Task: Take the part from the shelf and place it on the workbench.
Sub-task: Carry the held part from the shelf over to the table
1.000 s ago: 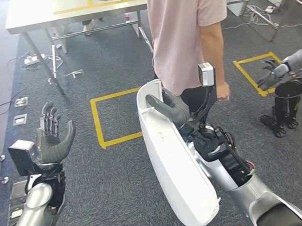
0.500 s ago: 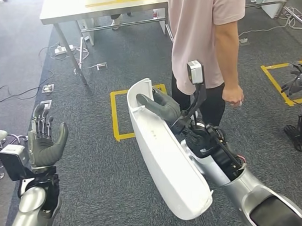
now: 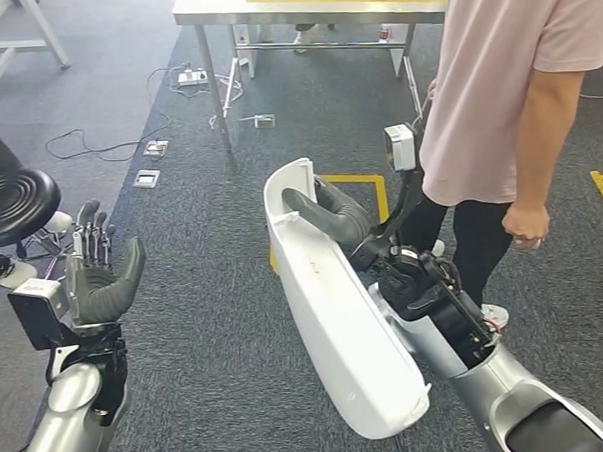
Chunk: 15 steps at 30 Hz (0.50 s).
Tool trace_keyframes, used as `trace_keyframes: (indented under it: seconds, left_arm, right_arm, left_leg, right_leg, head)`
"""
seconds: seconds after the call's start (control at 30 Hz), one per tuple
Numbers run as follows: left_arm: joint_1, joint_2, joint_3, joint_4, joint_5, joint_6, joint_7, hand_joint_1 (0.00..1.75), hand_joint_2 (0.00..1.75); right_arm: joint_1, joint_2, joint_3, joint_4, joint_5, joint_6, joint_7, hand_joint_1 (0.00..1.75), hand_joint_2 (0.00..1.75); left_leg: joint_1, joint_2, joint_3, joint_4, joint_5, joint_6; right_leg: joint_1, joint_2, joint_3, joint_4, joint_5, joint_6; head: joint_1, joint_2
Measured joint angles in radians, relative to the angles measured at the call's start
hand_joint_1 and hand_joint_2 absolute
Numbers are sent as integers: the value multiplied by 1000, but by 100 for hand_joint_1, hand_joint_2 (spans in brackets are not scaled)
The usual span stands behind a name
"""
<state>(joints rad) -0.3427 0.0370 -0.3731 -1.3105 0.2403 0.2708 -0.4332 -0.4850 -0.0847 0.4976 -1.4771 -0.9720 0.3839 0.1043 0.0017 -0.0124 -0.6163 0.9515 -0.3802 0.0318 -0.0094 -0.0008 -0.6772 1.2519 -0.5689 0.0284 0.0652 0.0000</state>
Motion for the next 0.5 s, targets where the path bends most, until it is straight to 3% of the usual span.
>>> trace_keyframes:
  seconds: [0.07, 0.1, 0.17, 0.27, 0.5]
  left_arm:
    - [0, 0, 0, 0, 4, 1, 2, 0, 175]
    - [0, -1, 0, 0, 6, 2, 4, 0, 175]
    - [0, -1, 0, 0, 17, 2, 13, 0, 175]
    - [3, 0, 0, 1, 31, 4, 21, 0, 175]
    - [4, 1, 0, 1, 40, 4, 22, 0, 175]
  right_arm:
    - [0, 0, 0, 3, 18, -11, -1, 175, 175]
    - [-1, 0, 0, 3, 26, -14, -2, 175, 175]
    - [-2, 1, 2, 5, 43, -19, -5, 175, 175]
    - [-1, 2, 6, 13, 58, -21, -8, 175, 175]
    - [-1, 2, 9, 29, 64, -23, -9, 175, 175]
  left_leg:
    - [-1, -11, 6, 1, -3, -1]
    - [-3, -15, 7, 2, -4, -3]
    - [-6, -19, 2, 5, -5, -7]
    - [-6, -20, -4, 7, -4, -8]
    - [-3, -18, 3, -3, 1, -17]
  right_leg:
    - [1, 3, 56, -143, 86, -10]
    - [3, 6, 85, -210, 116, -15]
    - [5, 10, 122, -289, 137, -18]
    - [7, 11, 128, -300, 137, -14]
    - [10, 13, 128, -300, 137, -20]
  head:
    - [7, 0]
    - [9, 0]
    - [10, 0]
    - [0, 0]
    - [-17, 0]
